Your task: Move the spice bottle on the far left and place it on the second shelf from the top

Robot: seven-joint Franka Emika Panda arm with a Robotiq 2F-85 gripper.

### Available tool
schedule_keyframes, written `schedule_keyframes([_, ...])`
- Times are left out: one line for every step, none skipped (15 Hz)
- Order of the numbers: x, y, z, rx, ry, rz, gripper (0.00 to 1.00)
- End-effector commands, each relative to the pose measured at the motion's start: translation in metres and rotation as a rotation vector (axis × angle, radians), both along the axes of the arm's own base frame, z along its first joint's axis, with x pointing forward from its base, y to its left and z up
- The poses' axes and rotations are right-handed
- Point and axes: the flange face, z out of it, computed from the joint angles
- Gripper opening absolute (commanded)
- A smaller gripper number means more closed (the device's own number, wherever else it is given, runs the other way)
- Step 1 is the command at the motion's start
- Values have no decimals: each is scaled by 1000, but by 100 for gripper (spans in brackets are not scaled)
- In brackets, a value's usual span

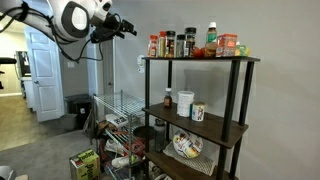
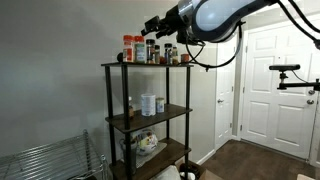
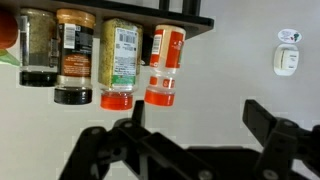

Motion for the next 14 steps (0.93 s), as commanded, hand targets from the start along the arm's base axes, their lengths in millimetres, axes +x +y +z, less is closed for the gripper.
schedule_keyframes([22, 8, 5, 18, -11, -7, 100])
schedule_keyframes([27, 11, 5, 15, -10, -9, 100])
schedule_keyframes([31, 14, 4, 12, -9, -11, 100])
schedule_keyframes([35, 17, 3, 9, -6, -15, 100])
schedule_keyframes([37, 20, 2, 8, -2, -15, 100])
schedule_keyframes([40, 27, -1, 12, 11, -4, 100])
schedule_keyframes([42, 35, -4, 13, 34, 17, 100])
schedule_keyframes([35, 25, -4, -5, 12, 0, 100])
schedule_keyframes([37, 30, -6, -4, 19, 11, 100])
schedule_keyframes([38, 33, -7, -2, 22, 18, 100])
schedule_keyframes([38, 35, -8, -1, 24, 21, 100])
schedule_keyframes([39, 34, -8, 0, 24, 21, 100])
schedule_keyframes([39, 34, -8, 1, 24, 21, 100])
schedule_keyframes([39, 34, -8, 1, 24, 21, 100])
